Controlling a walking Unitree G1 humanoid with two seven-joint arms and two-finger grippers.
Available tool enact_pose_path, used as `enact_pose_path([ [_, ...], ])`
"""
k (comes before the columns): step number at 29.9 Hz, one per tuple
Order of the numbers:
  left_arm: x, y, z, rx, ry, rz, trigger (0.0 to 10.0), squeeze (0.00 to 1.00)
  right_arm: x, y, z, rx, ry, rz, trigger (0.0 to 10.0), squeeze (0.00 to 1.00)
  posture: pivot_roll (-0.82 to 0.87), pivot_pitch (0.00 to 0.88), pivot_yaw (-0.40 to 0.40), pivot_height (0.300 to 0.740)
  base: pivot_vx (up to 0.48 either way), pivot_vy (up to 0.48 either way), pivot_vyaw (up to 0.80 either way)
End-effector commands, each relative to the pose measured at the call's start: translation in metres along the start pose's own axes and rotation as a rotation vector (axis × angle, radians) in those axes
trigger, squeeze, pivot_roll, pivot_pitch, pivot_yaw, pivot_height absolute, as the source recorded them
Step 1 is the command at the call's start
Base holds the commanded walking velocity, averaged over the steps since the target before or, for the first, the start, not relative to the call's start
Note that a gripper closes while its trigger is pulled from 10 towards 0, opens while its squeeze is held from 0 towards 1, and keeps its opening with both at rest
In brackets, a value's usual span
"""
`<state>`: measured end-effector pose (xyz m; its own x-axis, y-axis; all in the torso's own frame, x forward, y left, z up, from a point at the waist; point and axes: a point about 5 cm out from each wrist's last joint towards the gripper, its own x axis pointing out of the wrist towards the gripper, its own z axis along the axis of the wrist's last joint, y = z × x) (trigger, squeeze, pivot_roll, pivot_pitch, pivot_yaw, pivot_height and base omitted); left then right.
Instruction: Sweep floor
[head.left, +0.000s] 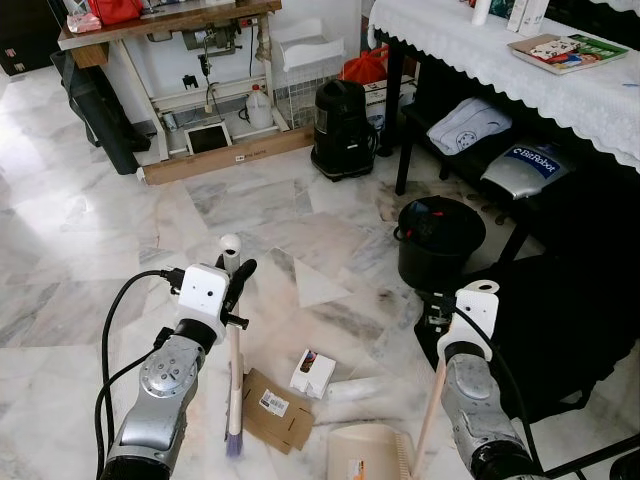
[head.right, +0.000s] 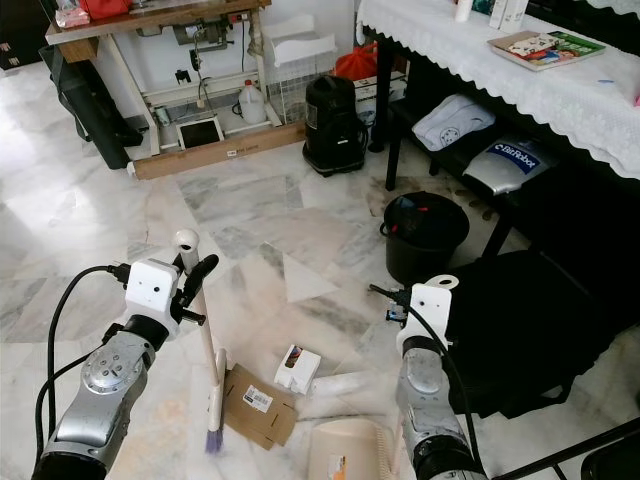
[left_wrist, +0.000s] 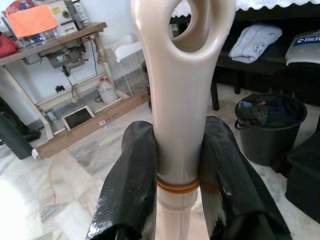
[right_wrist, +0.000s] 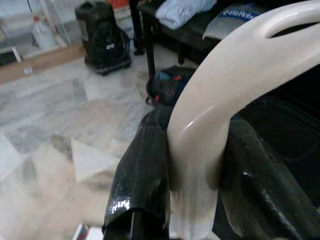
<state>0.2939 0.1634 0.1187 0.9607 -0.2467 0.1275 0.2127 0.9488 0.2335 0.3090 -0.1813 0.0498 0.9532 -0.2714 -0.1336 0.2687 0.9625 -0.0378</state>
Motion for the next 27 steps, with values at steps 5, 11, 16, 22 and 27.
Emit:
enact_pose_path([
  [5,0.005,0.006,0.011,0.022,-0.058,0.02,10.0,0.0,0.007,0.007,0.026,0.048,-0.109,0.018,10.0,0.0,0.11,0.026,0.074,0.74,0.0,0.0,0.0],
  [11,0.003,0.006,0.01,0.021,-0.051,0.026,10.0,0.0,0.001,0.008,0.01,0.032,-0.05,0.027,10.0,0.0,0.12,0.03,0.073,0.74,0.0,0.0,0.0],
  [16,0.003,0.008,0.009,0.026,-0.049,0.034,10.0,0.0,-0.002,0.005,0.004,0.025,-0.038,0.017,10.0,0.0,0.12,0.033,0.074,0.74,0.0,0.0,0.0],
  [22,0.004,0.009,0.01,0.028,-0.051,0.037,10.0,0.0,-0.005,0.004,-0.003,0.004,-0.026,0.014,10.0,0.0,0.12,0.037,0.075,0.74,0.0,0.0,0.0],
  [27,0.004,0.009,0.009,0.03,-0.05,0.038,10.0,0.0,-0.01,0.005,-0.007,-0.035,-0.035,0.025,10.0,0.0,0.12,0.041,0.077,0.74,0.0,0.0,0.0],
])
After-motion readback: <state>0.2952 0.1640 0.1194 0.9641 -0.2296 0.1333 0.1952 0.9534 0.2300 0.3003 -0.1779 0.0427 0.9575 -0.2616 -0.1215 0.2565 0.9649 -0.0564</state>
